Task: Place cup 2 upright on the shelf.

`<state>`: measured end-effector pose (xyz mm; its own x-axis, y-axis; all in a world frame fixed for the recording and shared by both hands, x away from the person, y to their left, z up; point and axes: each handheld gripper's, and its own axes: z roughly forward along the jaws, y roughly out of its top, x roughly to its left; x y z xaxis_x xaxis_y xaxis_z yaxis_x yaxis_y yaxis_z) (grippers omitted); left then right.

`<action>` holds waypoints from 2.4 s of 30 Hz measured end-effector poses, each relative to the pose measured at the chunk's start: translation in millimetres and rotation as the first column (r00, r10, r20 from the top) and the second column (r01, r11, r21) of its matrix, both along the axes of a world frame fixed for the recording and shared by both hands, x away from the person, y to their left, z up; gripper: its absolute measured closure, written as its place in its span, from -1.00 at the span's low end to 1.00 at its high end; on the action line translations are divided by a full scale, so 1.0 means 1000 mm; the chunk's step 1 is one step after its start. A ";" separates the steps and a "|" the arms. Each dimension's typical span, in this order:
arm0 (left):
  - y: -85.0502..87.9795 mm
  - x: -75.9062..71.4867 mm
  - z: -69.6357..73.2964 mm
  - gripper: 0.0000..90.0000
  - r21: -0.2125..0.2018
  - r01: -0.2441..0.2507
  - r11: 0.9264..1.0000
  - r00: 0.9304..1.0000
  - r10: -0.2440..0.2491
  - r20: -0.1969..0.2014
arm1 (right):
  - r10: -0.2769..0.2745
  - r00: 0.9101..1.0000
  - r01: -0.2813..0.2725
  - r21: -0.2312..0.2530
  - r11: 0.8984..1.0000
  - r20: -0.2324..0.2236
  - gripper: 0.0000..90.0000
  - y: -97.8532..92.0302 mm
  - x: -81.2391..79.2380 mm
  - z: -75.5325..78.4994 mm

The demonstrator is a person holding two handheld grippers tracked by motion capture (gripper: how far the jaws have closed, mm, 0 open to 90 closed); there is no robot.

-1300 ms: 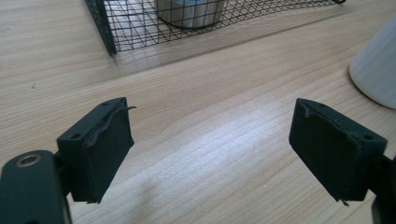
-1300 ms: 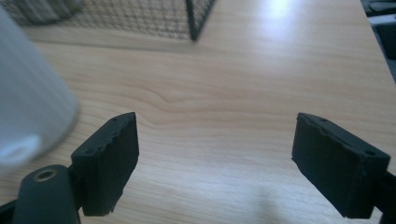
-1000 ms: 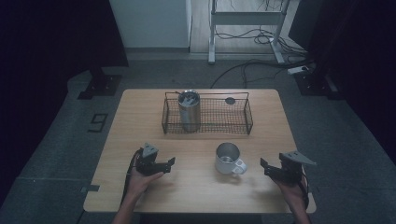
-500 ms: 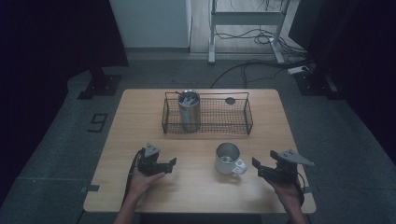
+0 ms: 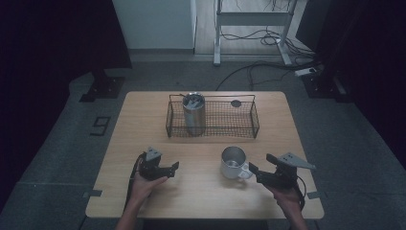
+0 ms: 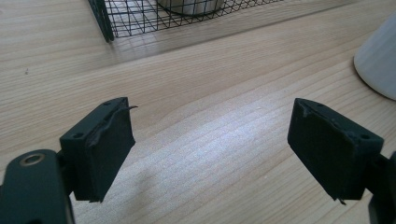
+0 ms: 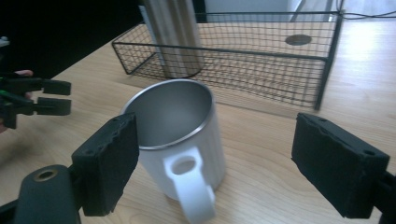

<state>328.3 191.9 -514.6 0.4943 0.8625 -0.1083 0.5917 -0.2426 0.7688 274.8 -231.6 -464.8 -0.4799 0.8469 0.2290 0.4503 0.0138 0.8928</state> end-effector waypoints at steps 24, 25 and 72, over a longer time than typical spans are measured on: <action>0.005 -0.003 -0.001 -0.68 -0.018 0.006 1.000 1.000 -0.007 -0.019 | 0.087 0.995 -0.090 -0.064 0.994 -0.039 -0.80 0.054 0.022 0.002; 0.005 -0.003 -0.002 -0.68 -0.022 0.005 1.000 1.000 -0.006 -0.019 | 0.083 0.996 -0.086 -0.071 0.994 -0.038 -0.81 0.056 0.023 0.003; 0.003 -0.003 -0.008 -0.68 0.003 0.017 1.000 0.999 -0.017 -0.047 | 0.027 0.994 -0.052 -0.246 0.968 -0.106 -0.97 0.084 0.050 -0.026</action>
<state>324.9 194.8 -522.7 0.5031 0.8546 -0.1285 0.6229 -0.2555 0.7394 325.2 -147.8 -490.5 -0.4992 0.8642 0.0630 0.5325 0.2486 0.8091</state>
